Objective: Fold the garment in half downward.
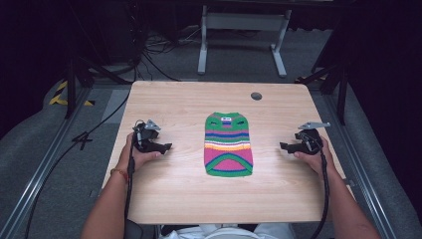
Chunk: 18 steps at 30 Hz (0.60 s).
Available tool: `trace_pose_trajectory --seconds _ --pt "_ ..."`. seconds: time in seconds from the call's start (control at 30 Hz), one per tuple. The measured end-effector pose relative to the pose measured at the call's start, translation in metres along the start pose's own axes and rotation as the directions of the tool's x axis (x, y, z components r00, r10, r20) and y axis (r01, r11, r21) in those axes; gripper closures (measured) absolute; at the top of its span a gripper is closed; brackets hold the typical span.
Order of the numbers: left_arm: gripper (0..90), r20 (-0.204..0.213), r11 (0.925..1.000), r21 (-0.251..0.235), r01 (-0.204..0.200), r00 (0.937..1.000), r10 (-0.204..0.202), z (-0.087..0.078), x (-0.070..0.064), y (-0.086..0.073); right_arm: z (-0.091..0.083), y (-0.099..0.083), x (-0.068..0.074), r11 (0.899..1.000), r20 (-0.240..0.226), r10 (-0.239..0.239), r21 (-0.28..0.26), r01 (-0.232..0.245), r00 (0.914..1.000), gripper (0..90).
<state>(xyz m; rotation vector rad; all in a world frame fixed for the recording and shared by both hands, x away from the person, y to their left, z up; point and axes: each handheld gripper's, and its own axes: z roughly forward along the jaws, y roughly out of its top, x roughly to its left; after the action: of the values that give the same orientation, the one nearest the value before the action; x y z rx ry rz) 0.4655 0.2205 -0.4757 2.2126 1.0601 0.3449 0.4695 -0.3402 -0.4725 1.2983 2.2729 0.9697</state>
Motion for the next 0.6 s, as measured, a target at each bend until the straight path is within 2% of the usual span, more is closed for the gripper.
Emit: trace_pose_trajectory --seconds 0.03,0.07,0.1,0.13,0.17,0.2,0.27,0.3,0.37,0.6 --pt "26.1 0.009 1.0 -0.003 0.005 0.9999 -0.005 -0.002 0.004 0.006 0.0 0.004 0.002 1.0 0.0 -0.009 -0.009 0.009 1.0 24.0" --pt "26.4 -0.006 0.9996 -0.015 -0.022 0.9998 0.022 -0.004 0.004 0.009 0.0 0.007 0.003 1.0 -0.001 -0.017 -0.012 0.017 0.9999 23.4" --pt "28.3 -0.006 0.9996 -0.015 -0.022 0.9998 0.022 -0.004 0.004 0.009 0.002 0.012 0.006 1.0 -0.008 -0.017 -0.013 0.017 0.9998 24.4" --pt "28.1 0.015 0.9996 0.018 -0.022 0.9997 0.021 -0.001 0.004 0.016 0.004 0.016 0.008 0.999 -0.004 -0.031 -0.012 0.031 0.9995 25.3" --pt "26.6 0.015 0.9996 0.018 -0.022 0.9997 0.021 -0.001 0.004 0.016 0.004 0.016 0.008 0.999 -0.004 -0.031 -0.012 0.031 0.9995 25.3" --pt "26.6 0.011 0.9998 0.008 -0.02 0.9997 0.02 0.001 0.004 0.021 0.005 0.019 0.01 0.999 0.004 -0.05 -0.019 0.05 0.9987 27.7" --pt "28.2 0.038 0.9991 0.018 -0.037 0.9986 0.037 0.002 0.005 0.031 0.012 0.027 0.014 0.998 -0.015 -0.055 -0.002 0.055 0.9984 28.4" --pt "28.3 0.035 0.9996 -0.003 -0.029 0.999 0.029 0.004 0.003 0.036 0.015 0.031 0.016 0.998 -0.018 -0.061 -0.005 0.061 0.998 30.0" --pt "28.6 0.063 0.9991 -0.03 -0.029 0.9975 0.031 0.008 0.002 0.049 0.019 0.039 0.019 0.998 -0.034 -0.067 -0.01 0.066 0.9972 32.1" --pt "31.1 0.109 0.9958 -0.072 -0.058 0.9919 0.065 0.032 -0.008 0.09 0.036 0.082 0.033 0.994 -0.084 -0.096 -0.058 0.092 0.9918 36.0"
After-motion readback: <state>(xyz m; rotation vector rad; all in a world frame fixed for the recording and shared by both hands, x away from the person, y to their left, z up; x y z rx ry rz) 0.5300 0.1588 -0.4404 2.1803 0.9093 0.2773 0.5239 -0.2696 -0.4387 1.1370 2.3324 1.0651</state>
